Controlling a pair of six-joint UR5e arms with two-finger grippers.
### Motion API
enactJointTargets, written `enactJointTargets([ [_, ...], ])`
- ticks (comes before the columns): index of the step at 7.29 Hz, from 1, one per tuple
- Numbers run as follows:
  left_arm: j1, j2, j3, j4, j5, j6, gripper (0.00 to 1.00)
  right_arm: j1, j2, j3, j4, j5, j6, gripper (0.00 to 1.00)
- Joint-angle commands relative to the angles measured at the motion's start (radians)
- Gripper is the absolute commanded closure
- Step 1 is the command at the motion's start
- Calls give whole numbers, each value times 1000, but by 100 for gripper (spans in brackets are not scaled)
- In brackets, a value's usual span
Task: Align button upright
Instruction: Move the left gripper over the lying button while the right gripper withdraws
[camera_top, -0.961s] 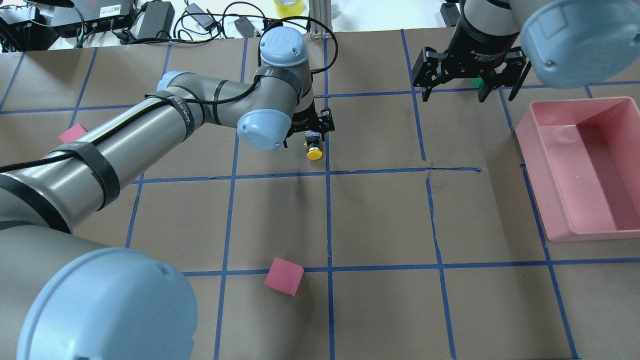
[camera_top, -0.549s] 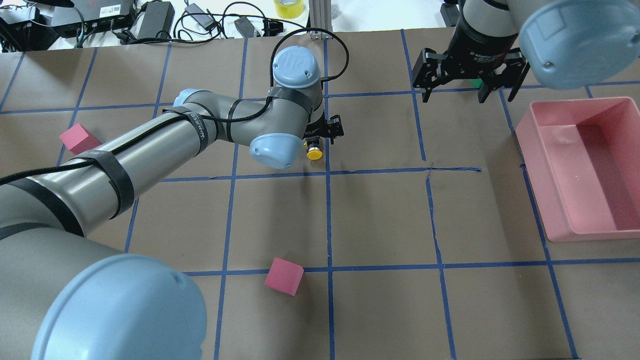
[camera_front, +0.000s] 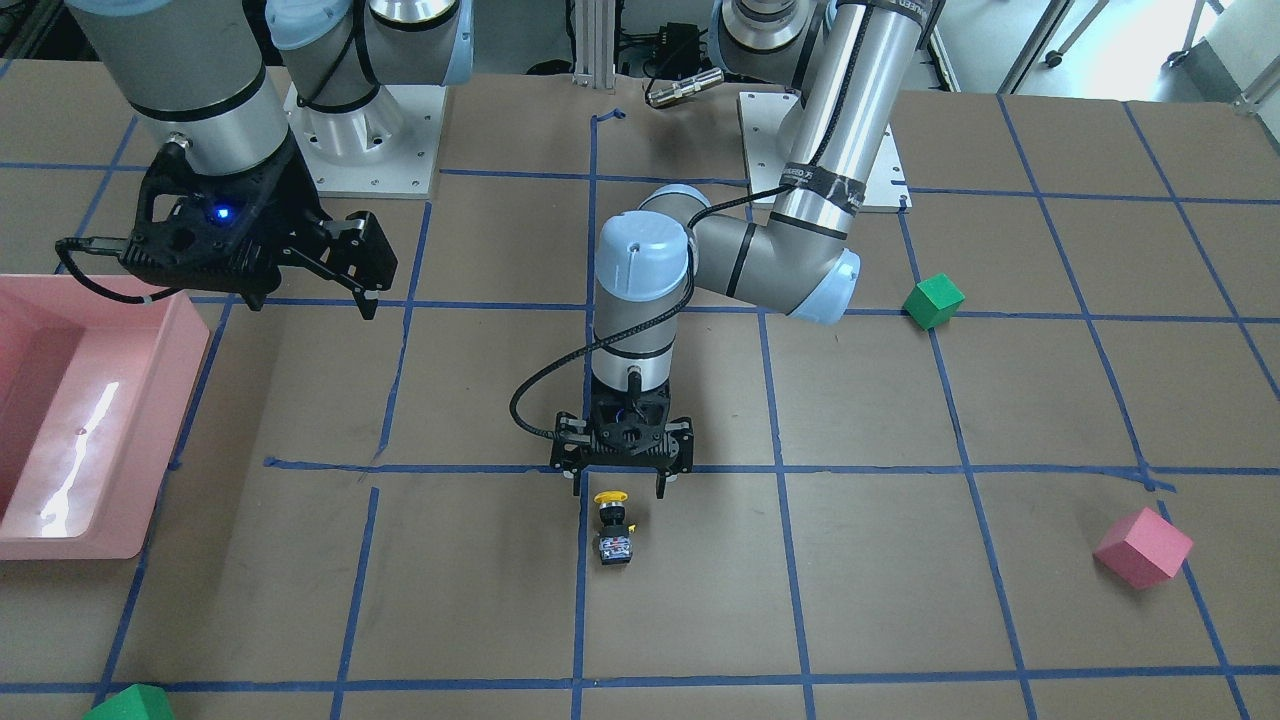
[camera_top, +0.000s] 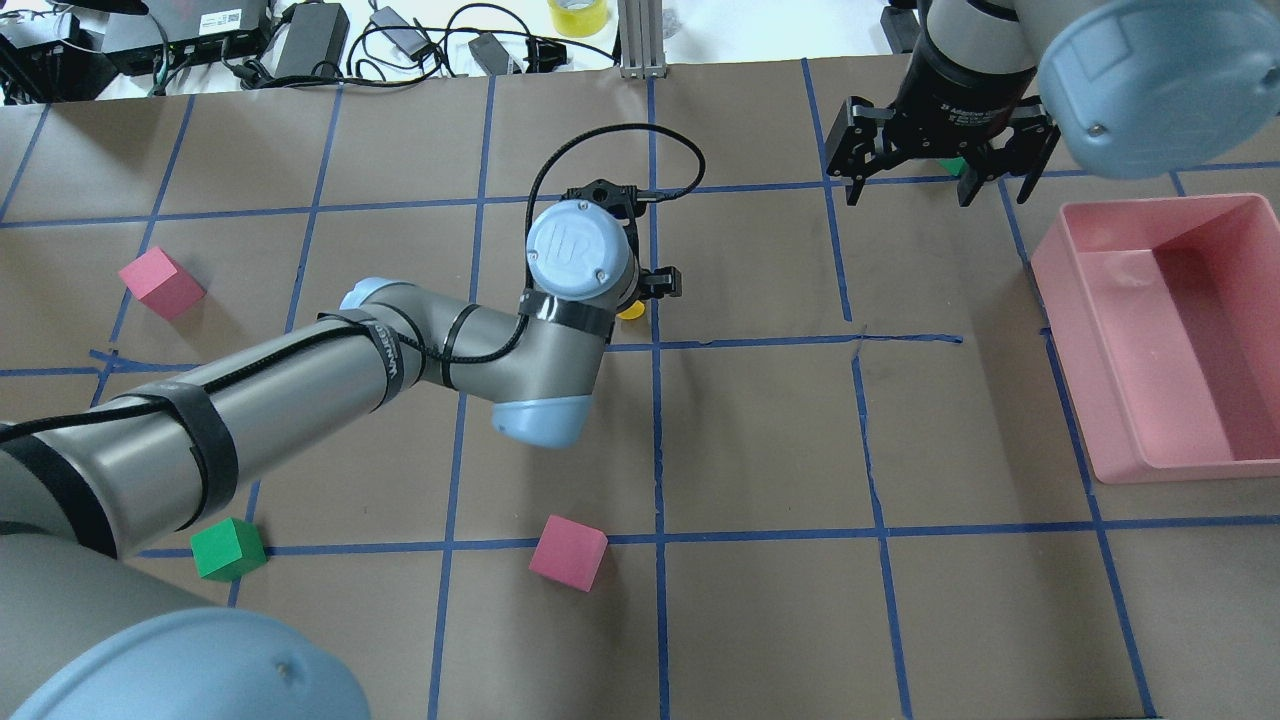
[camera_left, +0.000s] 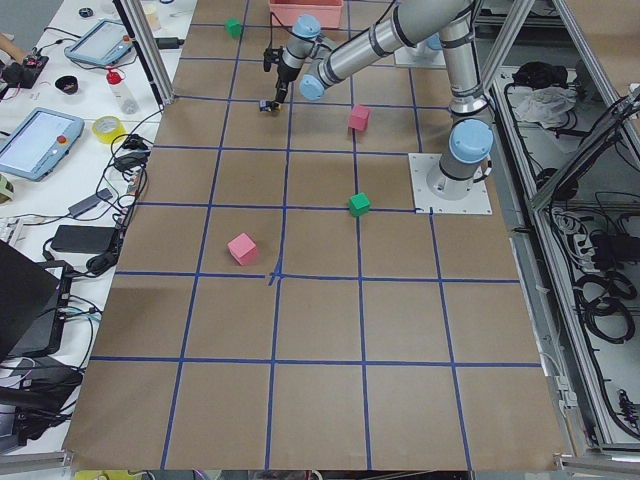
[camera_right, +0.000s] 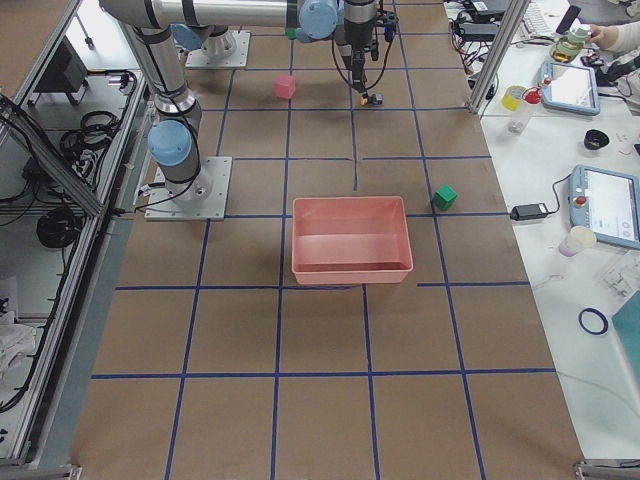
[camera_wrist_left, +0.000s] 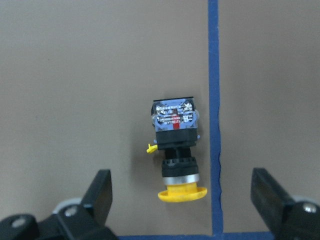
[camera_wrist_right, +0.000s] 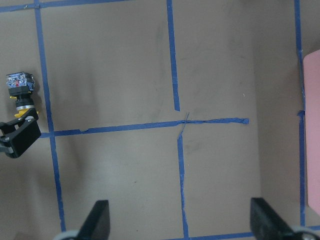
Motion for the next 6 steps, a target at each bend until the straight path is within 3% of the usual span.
enactJointTargets([
  [1,-101,8,-126,261,138,14,0,0,0,0,2,0,0,0],
  [3,-137,-19,-164,396,156,-31,0,1,0,0,2,0,0,0],
  [6,-135,-98,-161,421,149,-32,4,0,0,2,2,-2,1,0],
])
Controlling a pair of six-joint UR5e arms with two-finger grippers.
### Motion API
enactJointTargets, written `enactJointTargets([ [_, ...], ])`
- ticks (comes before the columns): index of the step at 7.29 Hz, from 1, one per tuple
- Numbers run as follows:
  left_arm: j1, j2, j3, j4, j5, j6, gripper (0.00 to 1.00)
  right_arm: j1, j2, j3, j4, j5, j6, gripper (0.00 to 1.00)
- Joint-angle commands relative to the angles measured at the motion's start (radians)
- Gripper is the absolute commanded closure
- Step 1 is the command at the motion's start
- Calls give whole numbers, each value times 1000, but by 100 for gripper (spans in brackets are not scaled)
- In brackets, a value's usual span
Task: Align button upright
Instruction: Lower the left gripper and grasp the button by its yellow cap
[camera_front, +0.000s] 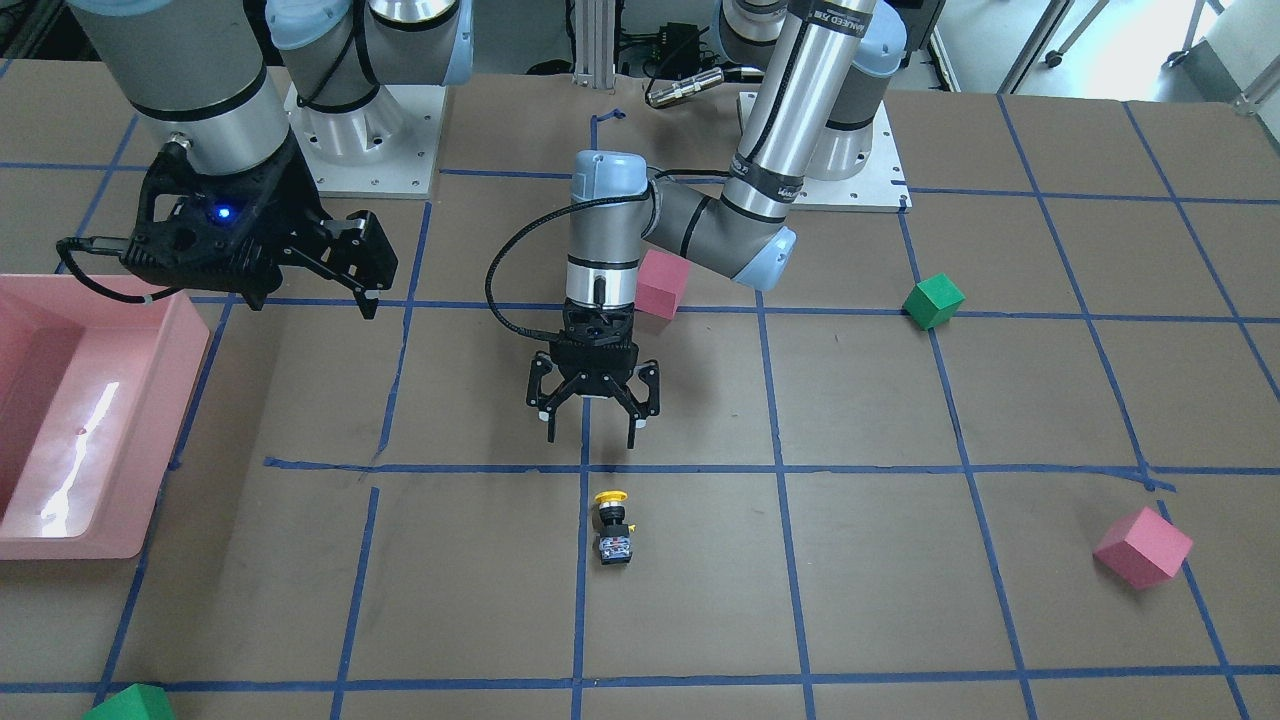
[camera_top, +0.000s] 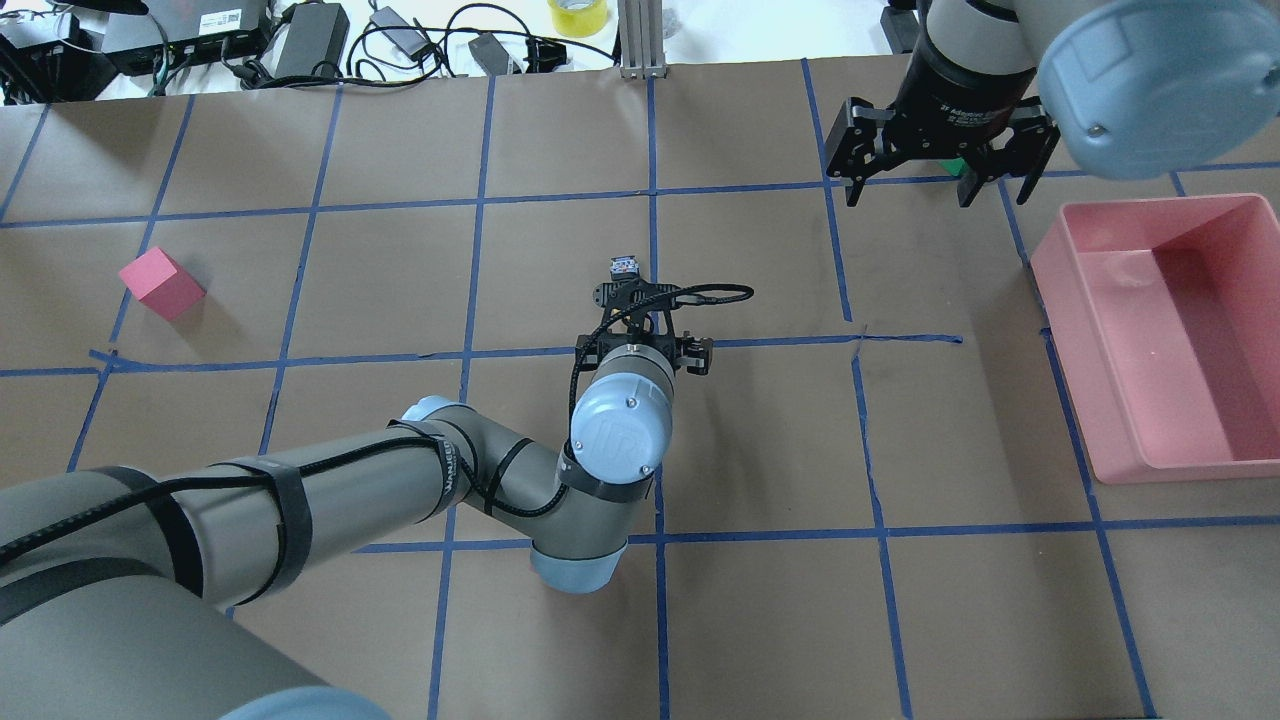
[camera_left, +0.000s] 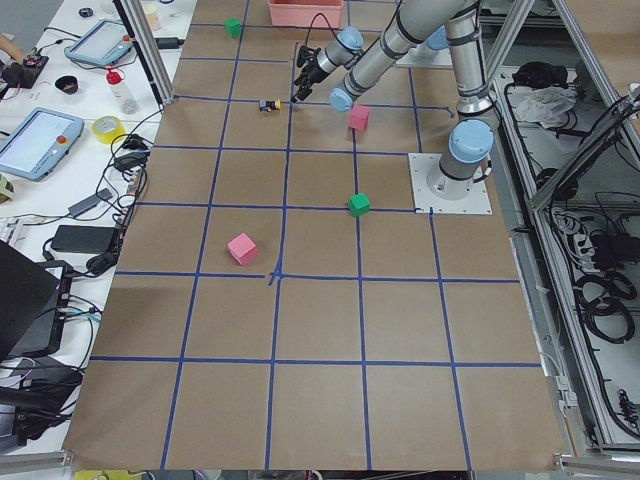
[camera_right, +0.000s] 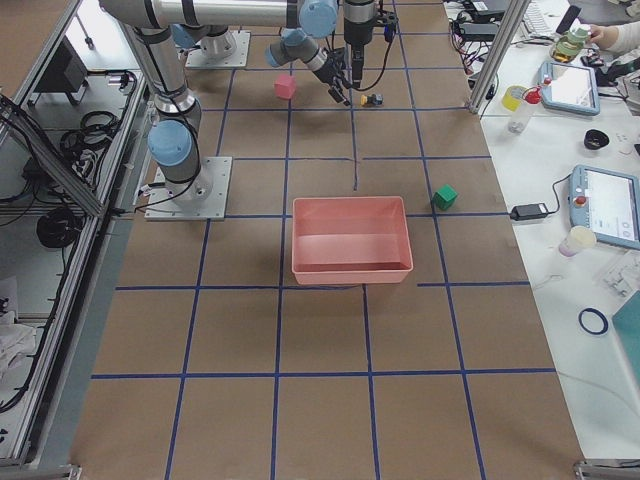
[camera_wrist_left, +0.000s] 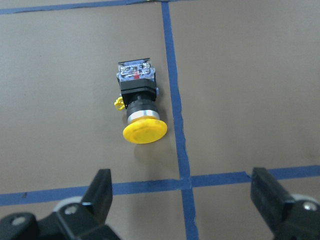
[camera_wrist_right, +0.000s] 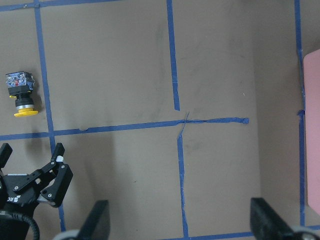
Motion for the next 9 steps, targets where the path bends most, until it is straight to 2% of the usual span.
enactJointTargets([
  [1,8,-39,6,8,-6,-4,4,1,0,1,2,-1,1,0],
  [3,19,-45,58,-56,6,-4,4,1,0,1,2,-1,1,0],
  [9,72,-61,63,-49,-12,5,10,1,0,1,0,1,1,0],
])
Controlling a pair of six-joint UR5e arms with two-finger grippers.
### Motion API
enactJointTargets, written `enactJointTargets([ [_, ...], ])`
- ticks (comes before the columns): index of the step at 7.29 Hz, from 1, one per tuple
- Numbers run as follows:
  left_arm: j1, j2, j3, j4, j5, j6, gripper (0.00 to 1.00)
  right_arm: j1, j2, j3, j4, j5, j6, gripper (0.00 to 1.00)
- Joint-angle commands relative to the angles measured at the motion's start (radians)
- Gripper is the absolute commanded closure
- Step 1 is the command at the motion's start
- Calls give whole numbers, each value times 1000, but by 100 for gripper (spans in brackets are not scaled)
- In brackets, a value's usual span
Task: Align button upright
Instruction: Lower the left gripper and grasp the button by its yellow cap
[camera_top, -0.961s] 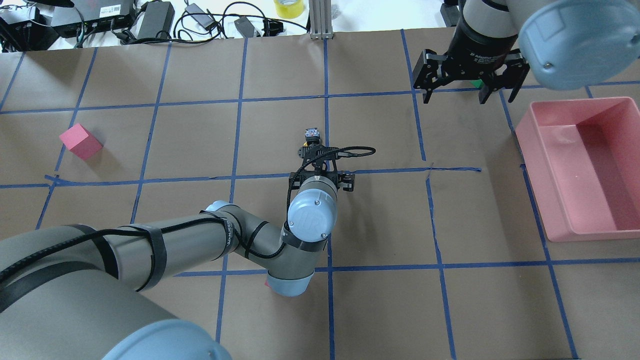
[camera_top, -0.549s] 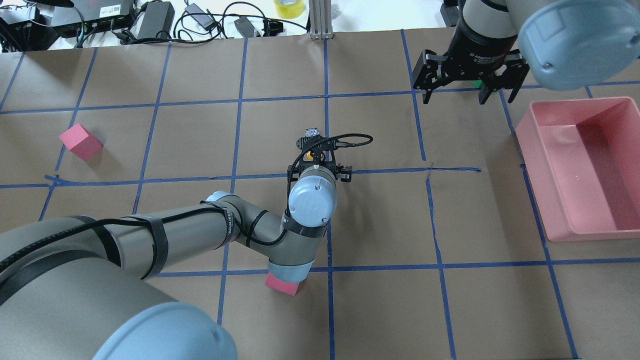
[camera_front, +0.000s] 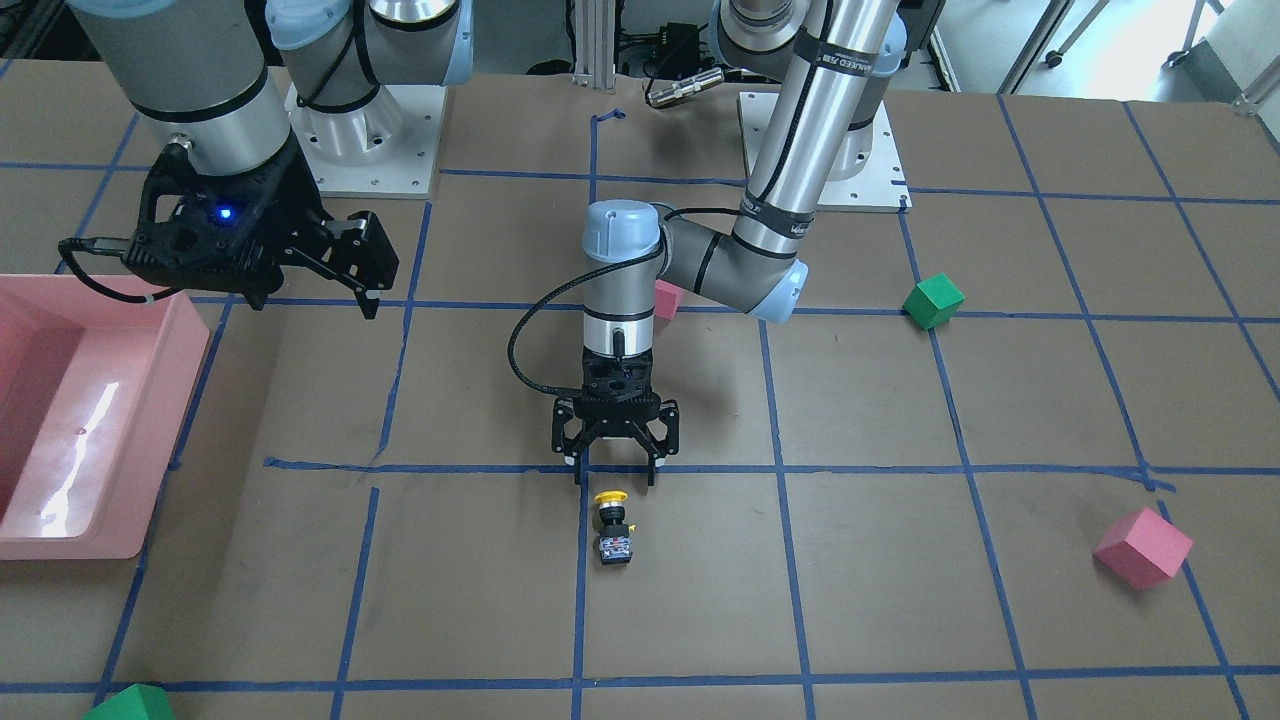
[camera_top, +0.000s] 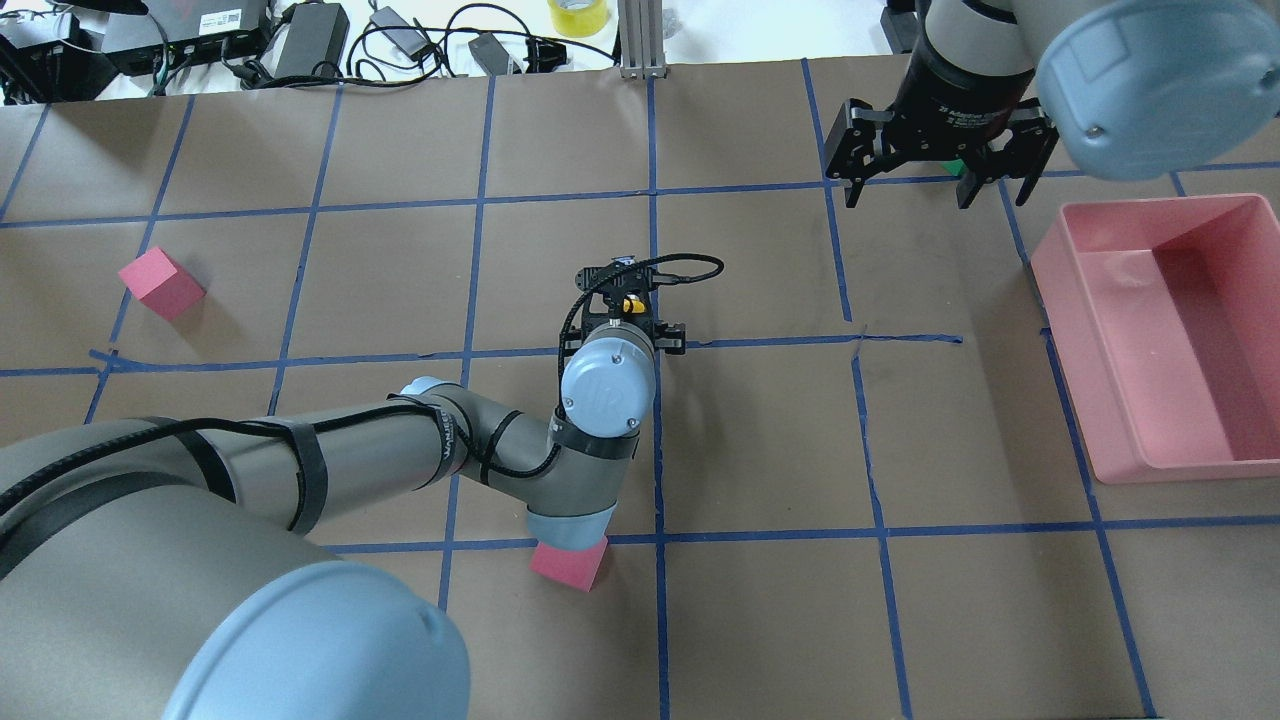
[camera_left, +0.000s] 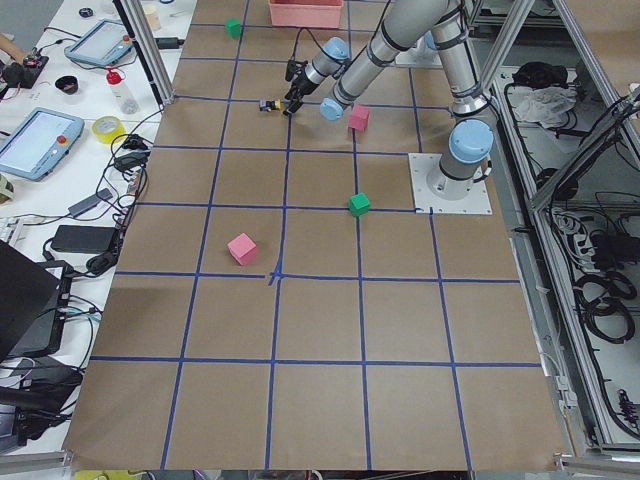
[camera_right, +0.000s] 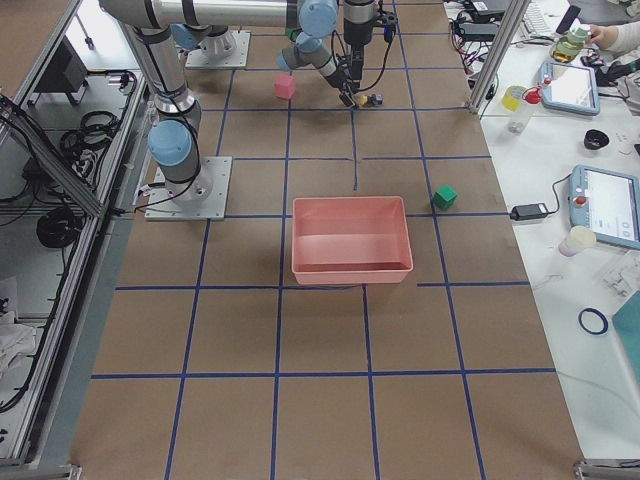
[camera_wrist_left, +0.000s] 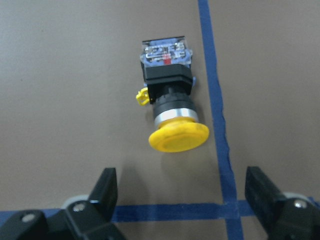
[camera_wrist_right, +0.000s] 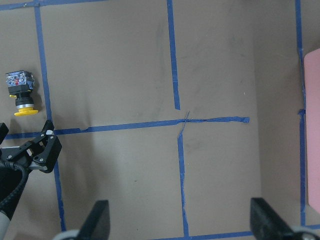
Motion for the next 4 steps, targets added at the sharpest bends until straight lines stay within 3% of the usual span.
enactJointTargets([
  [1,4,-2,14,-1,-7,1,11,0,0,0,-1,0,0,0],
  [4,4,-21,39,-1,-16,0,13,0,0,0,-1,0,0,0],
])
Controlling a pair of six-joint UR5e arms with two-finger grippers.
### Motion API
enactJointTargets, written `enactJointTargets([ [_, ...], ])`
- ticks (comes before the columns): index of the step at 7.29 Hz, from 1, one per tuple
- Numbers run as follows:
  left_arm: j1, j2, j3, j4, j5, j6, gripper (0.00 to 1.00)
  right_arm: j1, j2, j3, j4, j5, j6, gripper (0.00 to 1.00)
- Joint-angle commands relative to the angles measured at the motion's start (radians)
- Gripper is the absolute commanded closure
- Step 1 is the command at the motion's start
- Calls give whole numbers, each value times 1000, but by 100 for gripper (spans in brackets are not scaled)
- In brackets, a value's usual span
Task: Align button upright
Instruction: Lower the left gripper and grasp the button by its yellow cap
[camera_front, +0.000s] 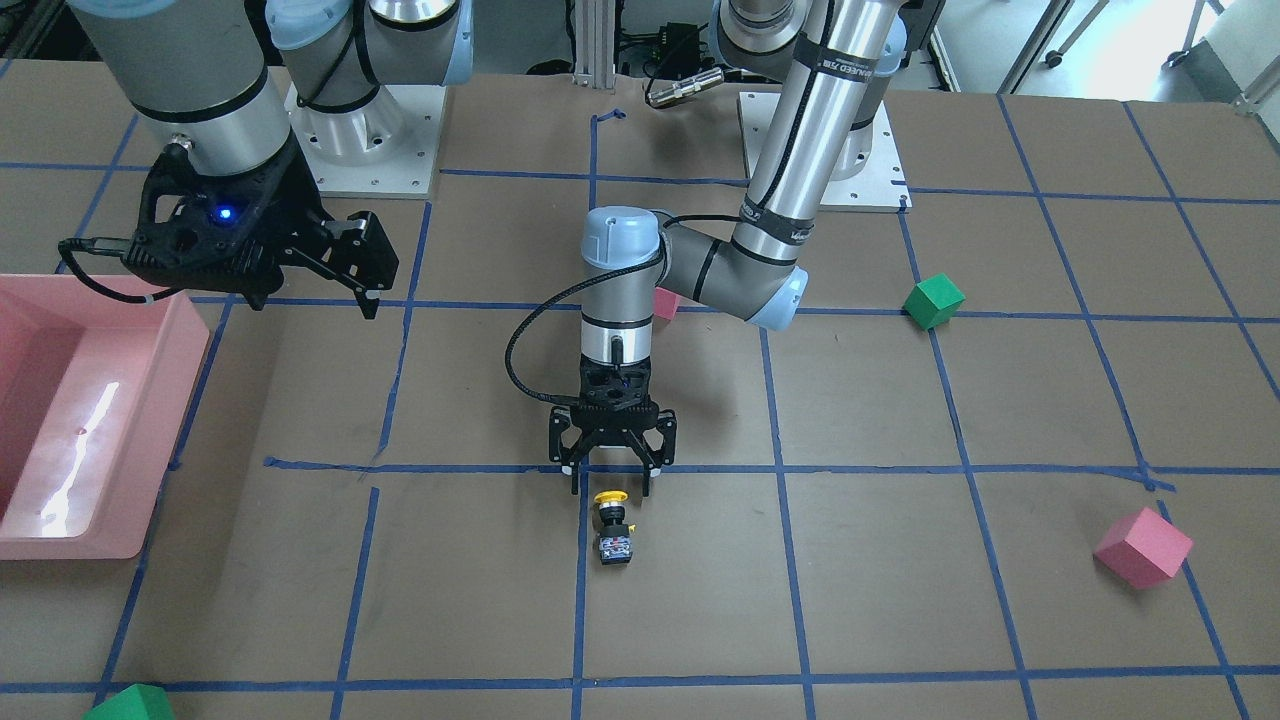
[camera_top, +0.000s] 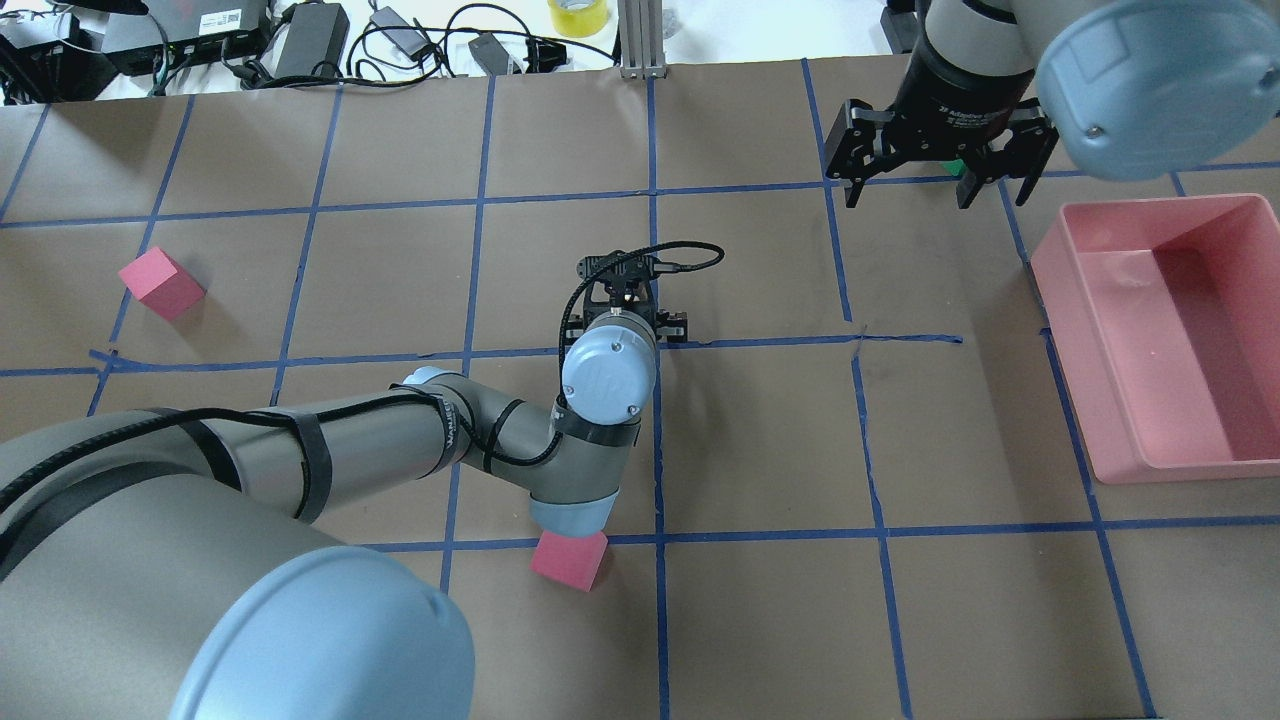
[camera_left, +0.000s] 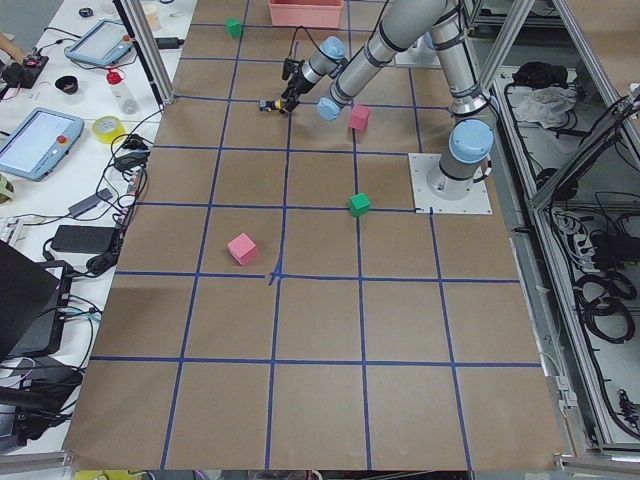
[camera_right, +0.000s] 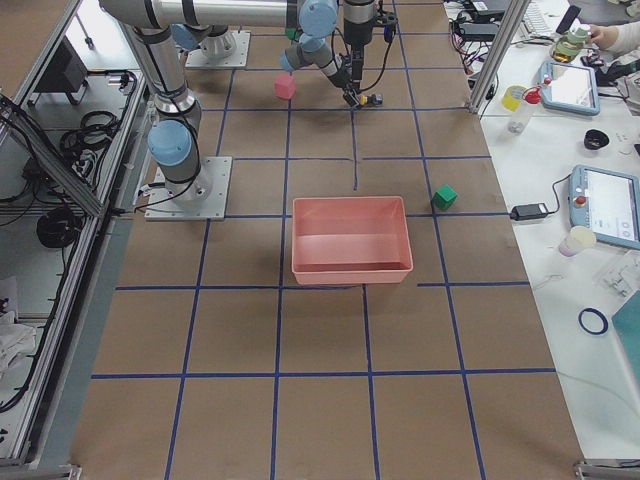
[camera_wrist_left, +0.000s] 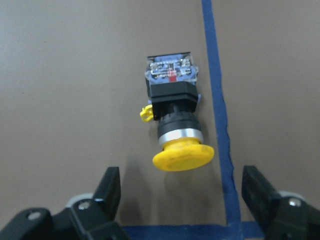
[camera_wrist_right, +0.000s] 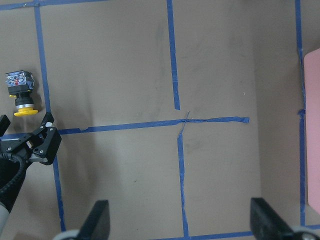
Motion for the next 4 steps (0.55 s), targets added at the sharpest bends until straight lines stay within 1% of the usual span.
enactJointTargets([
  [1,0,-6,6,2,-6,-1,13,0,0,0,1,-1,0,0],
  [2,0,-6,6,2,-4,-1,23,0,0,0,1,1,0,0],
  [3,0,-4,4,2,-3,0,40,0,0,0,1,1,0,0],
  [4,0,-4,4,2,-3,0,44,0,0,0,1,1,0,0],
])
